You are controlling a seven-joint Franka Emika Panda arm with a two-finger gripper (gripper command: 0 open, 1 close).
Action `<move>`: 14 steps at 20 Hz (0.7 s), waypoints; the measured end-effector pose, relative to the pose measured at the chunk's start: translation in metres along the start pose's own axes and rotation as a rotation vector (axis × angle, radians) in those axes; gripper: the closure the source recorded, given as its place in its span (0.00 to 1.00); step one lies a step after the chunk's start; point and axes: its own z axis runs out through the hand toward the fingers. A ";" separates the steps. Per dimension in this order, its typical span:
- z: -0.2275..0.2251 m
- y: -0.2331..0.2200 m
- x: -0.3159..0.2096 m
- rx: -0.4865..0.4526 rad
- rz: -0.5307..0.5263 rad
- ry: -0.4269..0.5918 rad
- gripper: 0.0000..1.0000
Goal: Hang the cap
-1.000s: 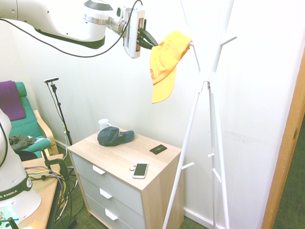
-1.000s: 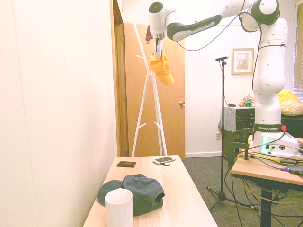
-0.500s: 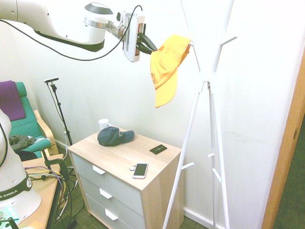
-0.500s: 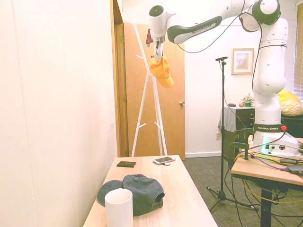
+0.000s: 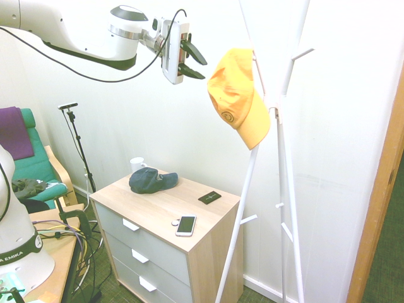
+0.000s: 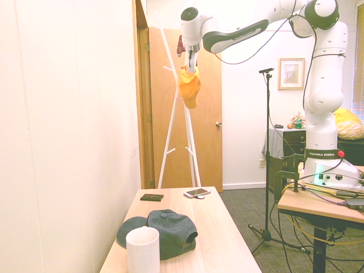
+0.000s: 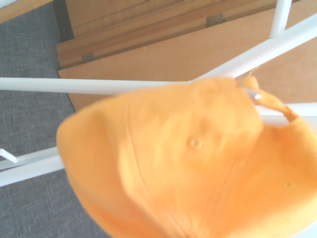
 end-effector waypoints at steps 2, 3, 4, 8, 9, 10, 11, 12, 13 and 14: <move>0.000 -0.001 -0.002 0.003 0.002 -0.001 0.00; -0.001 -0.003 -0.002 0.016 0.004 -0.004 0.00; -0.002 -0.005 -0.003 0.041 0.011 -0.021 0.00; -0.016 -0.008 0.004 0.200 0.091 -0.146 0.00; -0.020 -0.005 0.010 0.238 0.114 -0.184 0.00; -0.024 -0.002 0.016 0.278 0.135 -0.223 0.00; -0.027 0.000 0.021 0.319 0.150 -0.265 0.00; -0.029 0.000 0.024 0.361 0.162 -0.307 0.00; -0.030 -0.002 0.024 0.402 0.169 -0.352 0.00; -0.031 -0.005 0.022 0.440 0.174 -0.396 0.00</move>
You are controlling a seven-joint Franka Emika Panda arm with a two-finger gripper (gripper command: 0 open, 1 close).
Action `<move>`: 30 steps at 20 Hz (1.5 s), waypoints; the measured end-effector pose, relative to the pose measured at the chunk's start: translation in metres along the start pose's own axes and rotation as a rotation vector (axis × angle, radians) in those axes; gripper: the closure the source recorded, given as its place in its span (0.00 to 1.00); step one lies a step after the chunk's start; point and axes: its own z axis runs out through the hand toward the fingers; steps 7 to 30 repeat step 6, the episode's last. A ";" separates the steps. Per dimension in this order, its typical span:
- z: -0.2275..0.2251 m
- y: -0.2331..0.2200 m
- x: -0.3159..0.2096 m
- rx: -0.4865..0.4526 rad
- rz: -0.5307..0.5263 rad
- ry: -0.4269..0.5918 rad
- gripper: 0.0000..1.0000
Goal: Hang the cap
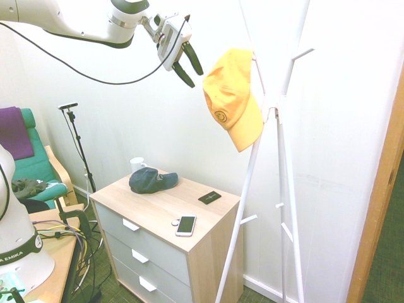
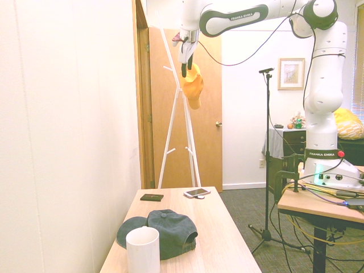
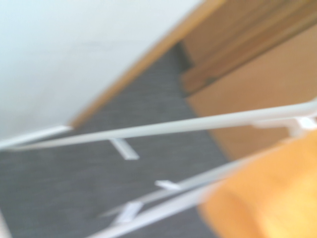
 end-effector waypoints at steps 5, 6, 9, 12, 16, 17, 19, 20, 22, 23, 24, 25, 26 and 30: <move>0.008 -0.014 -0.012 0.183 0.018 -0.229 0.00; 0.010 -0.015 -0.013 0.220 0.018 -0.275 0.00; 0.010 -0.015 -0.013 0.220 0.018 -0.275 0.00; 0.010 -0.015 -0.013 0.220 0.018 -0.275 0.00; 0.010 -0.015 -0.013 0.220 0.018 -0.275 0.00; 0.010 -0.015 -0.013 0.220 0.018 -0.275 0.00; 0.010 -0.015 -0.013 0.220 0.018 -0.275 0.00; 0.010 -0.015 -0.013 0.220 0.018 -0.275 0.00; 0.010 -0.015 -0.013 0.220 0.018 -0.275 0.00; 0.010 -0.015 -0.013 0.220 0.018 -0.275 0.00; 0.010 -0.015 -0.013 0.220 0.018 -0.275 0.00; 0.010 -0.015 -0.013 0.220 0.018 -0.275 0.00; 0.010 -0.015 -0.013 0.220 0.018 -0.275 0.00; 0.010 -0.015 -0.013 0.220 0.018 -0.275 0.00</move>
